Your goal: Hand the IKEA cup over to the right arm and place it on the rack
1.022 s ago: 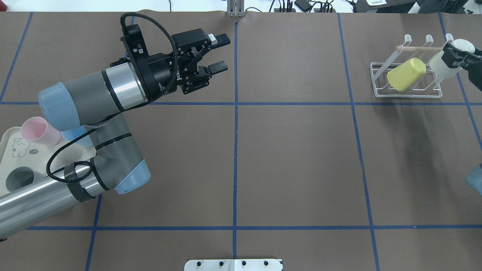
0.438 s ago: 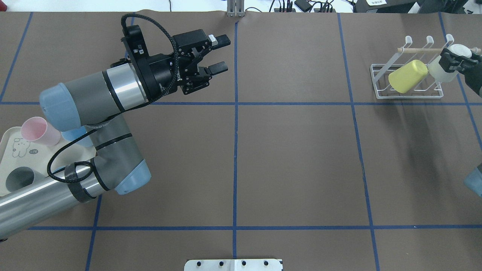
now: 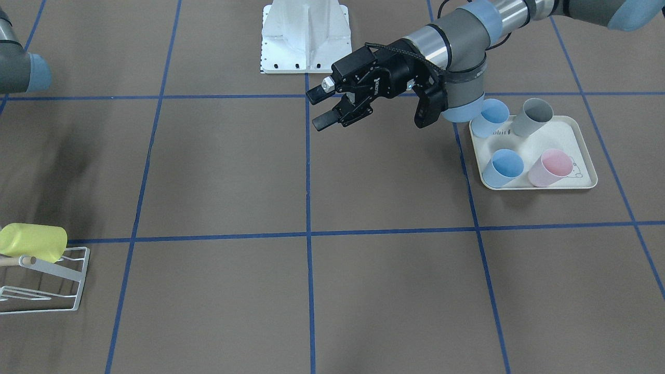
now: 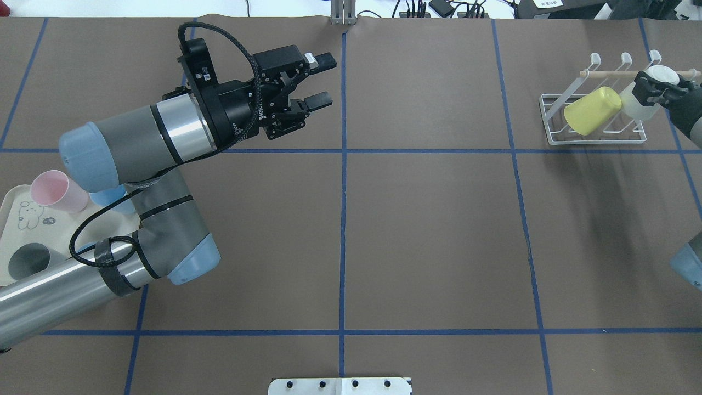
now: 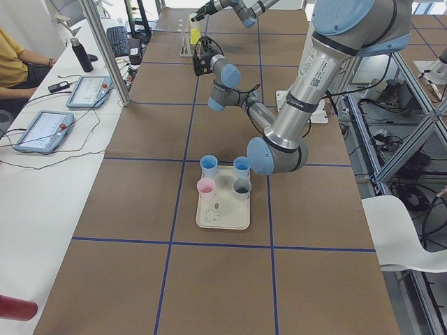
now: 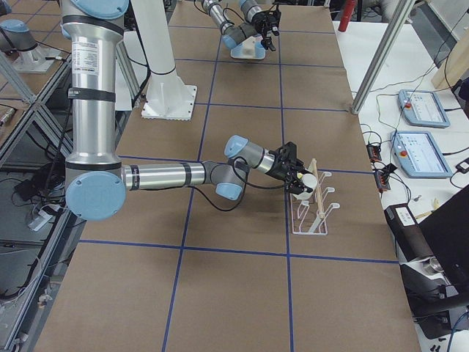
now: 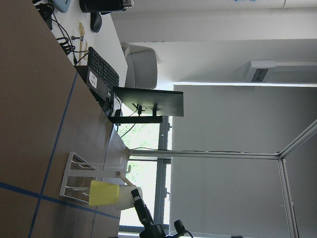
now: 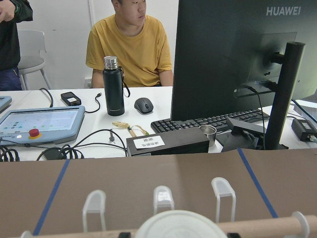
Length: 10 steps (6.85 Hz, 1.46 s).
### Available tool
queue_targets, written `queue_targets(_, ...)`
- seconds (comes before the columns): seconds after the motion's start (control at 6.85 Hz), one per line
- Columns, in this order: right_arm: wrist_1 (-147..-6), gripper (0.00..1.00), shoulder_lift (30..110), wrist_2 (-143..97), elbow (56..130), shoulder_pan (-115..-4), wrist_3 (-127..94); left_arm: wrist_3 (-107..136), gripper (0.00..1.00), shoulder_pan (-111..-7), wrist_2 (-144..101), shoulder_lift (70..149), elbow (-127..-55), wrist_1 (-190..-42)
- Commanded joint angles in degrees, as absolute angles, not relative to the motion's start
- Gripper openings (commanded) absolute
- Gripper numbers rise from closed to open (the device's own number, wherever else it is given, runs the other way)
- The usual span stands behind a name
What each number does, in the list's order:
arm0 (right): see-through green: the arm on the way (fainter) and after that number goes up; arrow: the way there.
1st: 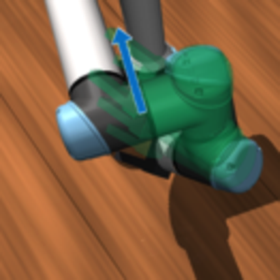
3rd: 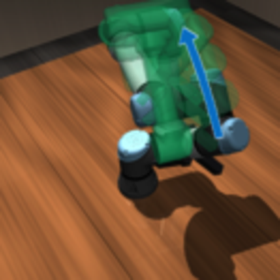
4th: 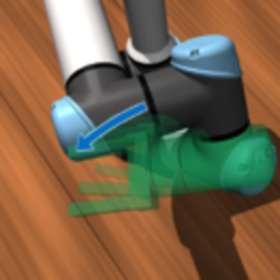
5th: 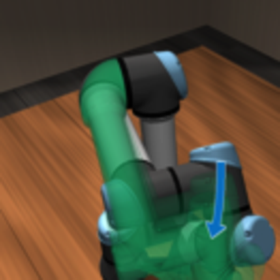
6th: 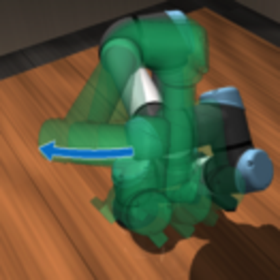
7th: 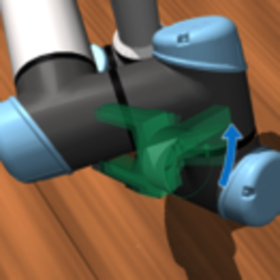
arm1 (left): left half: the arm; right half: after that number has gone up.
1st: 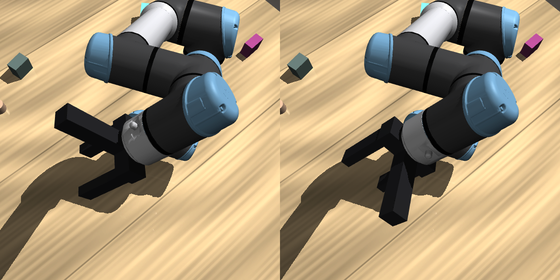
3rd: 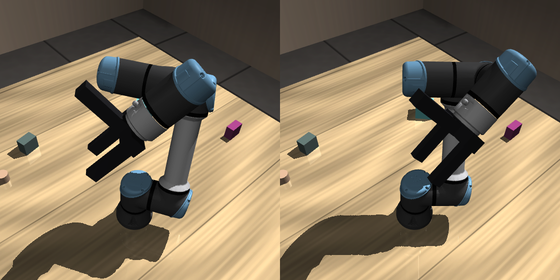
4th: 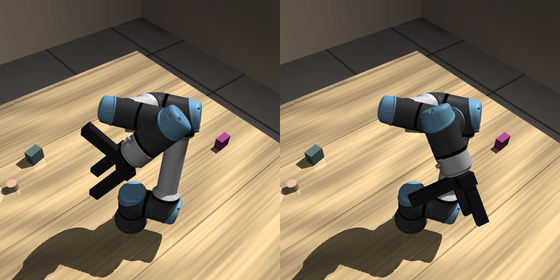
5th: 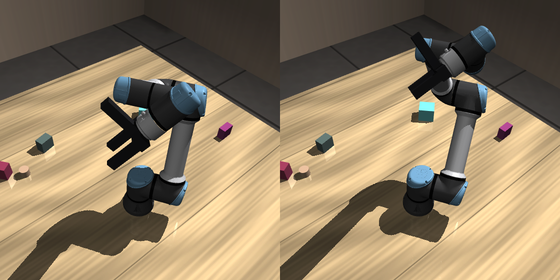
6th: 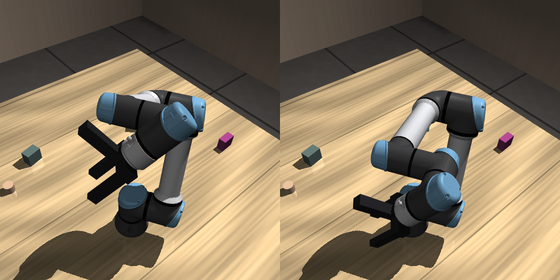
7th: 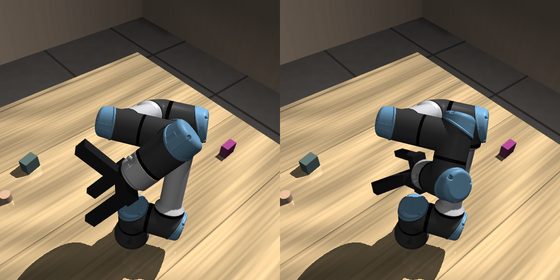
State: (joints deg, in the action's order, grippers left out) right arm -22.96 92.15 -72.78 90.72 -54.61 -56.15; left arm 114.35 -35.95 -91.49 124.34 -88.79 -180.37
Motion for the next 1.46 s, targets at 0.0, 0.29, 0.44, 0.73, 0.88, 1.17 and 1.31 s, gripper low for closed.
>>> queue_targets(0.0, -22.9, 1.0, 91.1, -72.7, 89.5, -54.6, -56.2, 114.3, 0.8, -35.9, -91.5, 124.3, -88.9, -180.1)
queue_targets(0.29, -22.9, 1.0, 91.5, -73.9, 90.3, -54.7, -55.3, 114.2, 0.8, -36.6, -91.8, 123.8, -90.2, -180.1)
queue_targets(0.44, -23.1, 1.0, 91.9, -79.6, 93.1, -54.8, -55.4, 109.3, 0.79, -36.9, -93.6, 118.4, -94.0, -178.4)
queue_targets(0.73, -23.7, 1.0, 92.7, -84.7, 95.8, -54.5, -55.8, 88.4, 0.79, -39.0, -98.4, 110.6, -105.5, -158.8)
queue_targets(0.88, -23.9, 1.0, 92.6, -90.8, 97.5, -54.6, -55.9, 76.6, 0.79, -40.8, -98.6, 106.8, -111.2, -147.5)
queue_targets(1.17, -23.9, 1.0, 93.8, -94.8, 100.4, -54.4, -56.2, 56.3, 0.79, -47.4, -101.2, 95.9, -116.0, -140.1)
queue_targets(1.31, -23.8, 1.0, 93.7, -97.7, 101.0, -54.2, -57.3, 49.2, 0.79, -50.9, -105.3, 89.3, -115.9, -140.3)
